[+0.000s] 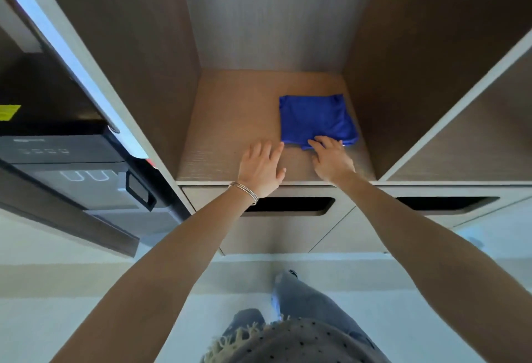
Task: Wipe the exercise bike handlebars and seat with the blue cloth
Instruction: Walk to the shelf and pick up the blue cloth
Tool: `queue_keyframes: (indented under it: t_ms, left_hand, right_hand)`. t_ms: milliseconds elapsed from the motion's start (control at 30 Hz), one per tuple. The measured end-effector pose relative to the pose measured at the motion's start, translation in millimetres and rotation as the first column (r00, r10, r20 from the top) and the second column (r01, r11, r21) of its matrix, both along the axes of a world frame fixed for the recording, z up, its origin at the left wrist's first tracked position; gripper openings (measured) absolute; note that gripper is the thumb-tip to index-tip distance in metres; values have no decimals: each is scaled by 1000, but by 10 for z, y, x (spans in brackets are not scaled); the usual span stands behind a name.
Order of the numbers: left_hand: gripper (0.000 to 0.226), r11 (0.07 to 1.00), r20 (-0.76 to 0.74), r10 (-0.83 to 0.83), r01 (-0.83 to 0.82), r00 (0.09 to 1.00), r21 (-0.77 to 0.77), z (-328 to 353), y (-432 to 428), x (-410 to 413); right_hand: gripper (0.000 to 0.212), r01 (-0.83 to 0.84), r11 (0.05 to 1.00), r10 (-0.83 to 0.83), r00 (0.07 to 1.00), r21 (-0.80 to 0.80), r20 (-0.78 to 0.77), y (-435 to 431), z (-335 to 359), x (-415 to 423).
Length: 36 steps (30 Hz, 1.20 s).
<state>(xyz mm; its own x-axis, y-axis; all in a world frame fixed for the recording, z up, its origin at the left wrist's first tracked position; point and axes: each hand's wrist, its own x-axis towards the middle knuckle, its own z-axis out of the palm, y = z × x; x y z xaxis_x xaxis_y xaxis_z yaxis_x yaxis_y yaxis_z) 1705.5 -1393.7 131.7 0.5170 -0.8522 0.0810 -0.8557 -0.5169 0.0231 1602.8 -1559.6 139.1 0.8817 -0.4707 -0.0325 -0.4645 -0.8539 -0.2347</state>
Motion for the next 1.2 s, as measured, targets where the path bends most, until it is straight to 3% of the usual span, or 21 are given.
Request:
queue_keyframes:
  t_ms: [367, 567, 633, 833, 933, 1100, 1200]
  left_hand:
    - [62, 995, 10, -91, 91, 996, 27, 49, 589, -397]
    - [60, 992, 26, -103, 104, 994, -65, 121, 659, -416]
    - [60, 994, 8, -89, 89, 996, -69, 133, 662, -422]
    - [57, 999, -20, -6, 5, 1000, -44, 189, 539, -443]
    - [57, 997, -26, 20, -22, 999, -69, 222, 455, -476]
    - [60, 994, -12, 51, -52, 999, -97, 212, 422, -537]
    - [60, 989, -39, 91, -95, 995, -113, 135, 394, -601]
  right_hand:
    - [41, -11, 999, 11, 1000, -32, 7, 674, 18, -668]
    - [32, -77, 986, 43, 974, 146, 222, 362, 150, -636]
    - [36, -121, 982, 91, 976, 145, 196, 148, 205, -473]
    - [80, -267, 908, 283, 959, 321, -3, -306, 205, -98]
    - [80, -329, 898, 319, 944, 293, 81, -396, 127, -124]
    - [79, -543, 819, 527, 839, 184, 132, -470, 47, -269]
    - [70, -580, 794, 542, 811, 183, 219, -504, 2, -276]
